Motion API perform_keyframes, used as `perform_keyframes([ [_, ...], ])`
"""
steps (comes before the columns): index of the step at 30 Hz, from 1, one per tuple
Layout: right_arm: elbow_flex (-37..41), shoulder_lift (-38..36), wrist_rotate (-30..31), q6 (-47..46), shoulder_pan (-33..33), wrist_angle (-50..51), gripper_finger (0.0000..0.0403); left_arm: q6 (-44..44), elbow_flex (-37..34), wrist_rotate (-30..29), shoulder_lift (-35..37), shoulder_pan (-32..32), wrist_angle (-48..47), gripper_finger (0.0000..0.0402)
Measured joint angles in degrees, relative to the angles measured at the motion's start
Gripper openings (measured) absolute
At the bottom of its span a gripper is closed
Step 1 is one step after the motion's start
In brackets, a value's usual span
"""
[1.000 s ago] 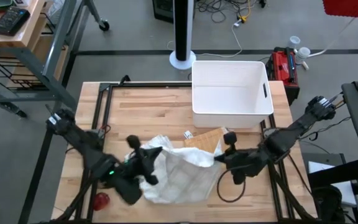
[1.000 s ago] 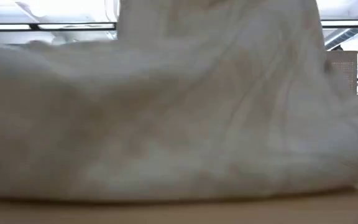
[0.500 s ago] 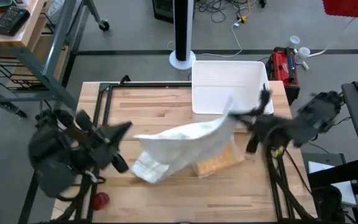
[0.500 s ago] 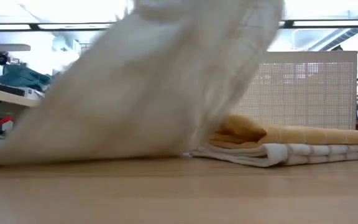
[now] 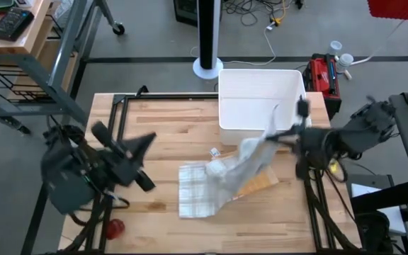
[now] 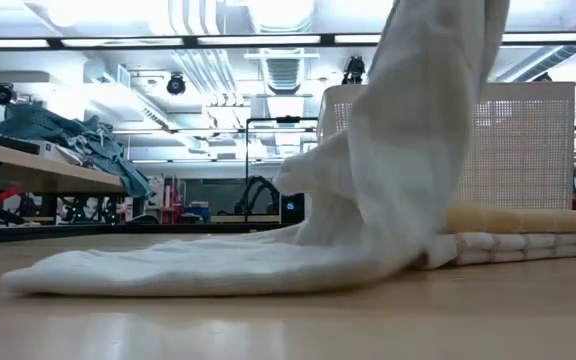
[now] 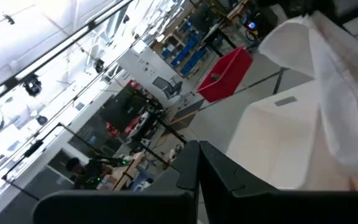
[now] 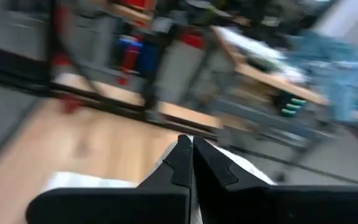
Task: Fold towel
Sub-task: Fold the white checkered towel
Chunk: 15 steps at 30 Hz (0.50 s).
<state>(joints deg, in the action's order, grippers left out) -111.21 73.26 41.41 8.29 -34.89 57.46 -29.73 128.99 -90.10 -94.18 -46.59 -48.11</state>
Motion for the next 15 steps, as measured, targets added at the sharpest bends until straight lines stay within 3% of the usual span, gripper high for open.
perform_keyframes([
  [5,4.9,4.4,-12.3,2.7,0.0,-11.9,0.0000,7.0,-9.4,0.3,0.0,0.0,0.1,0.0000],
  [8,5.5,7.9,-23.7,6.9,0.0,-23.0,0.0000,9.2,-15.1,0.3,0.0,0.0,0.1,0.0000],
  [12,0.5,13.2,-41.5,9.6,0.0,-29.8,0.0000,15.1,-20.9,0.3,0.0,-0.1,3.1,0.0000],
  [15,-5.8,17.0,-49.6,7.4,0.0,-29.0,0.0000,23.0,-24.5,4.4,0.0,-0.1,4.1,0.0000],
])
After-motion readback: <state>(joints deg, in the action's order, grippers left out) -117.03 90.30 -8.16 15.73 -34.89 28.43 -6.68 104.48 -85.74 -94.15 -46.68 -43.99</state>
